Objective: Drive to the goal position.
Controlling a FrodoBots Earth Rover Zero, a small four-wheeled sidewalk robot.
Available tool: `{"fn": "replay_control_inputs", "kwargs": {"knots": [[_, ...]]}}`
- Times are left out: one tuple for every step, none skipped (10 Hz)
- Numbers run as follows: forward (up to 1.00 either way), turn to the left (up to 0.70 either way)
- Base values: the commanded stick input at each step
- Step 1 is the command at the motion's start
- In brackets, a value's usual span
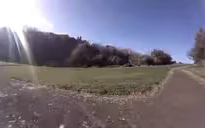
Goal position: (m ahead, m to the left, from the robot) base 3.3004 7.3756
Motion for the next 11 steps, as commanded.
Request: {"fn": "replay_control_inputs", "kwargs": {"knots": [[-0.51, 0.08], [0.2, 0.0], [0.49, 0.0], [0.7, 0.0], [0.7, 0.0], [0.7, 0.0], [0.7, -0.32], [0.7, -0.34], [0.7, -0.35], [0.7, -0.35], [0.7, -0.35]]}}
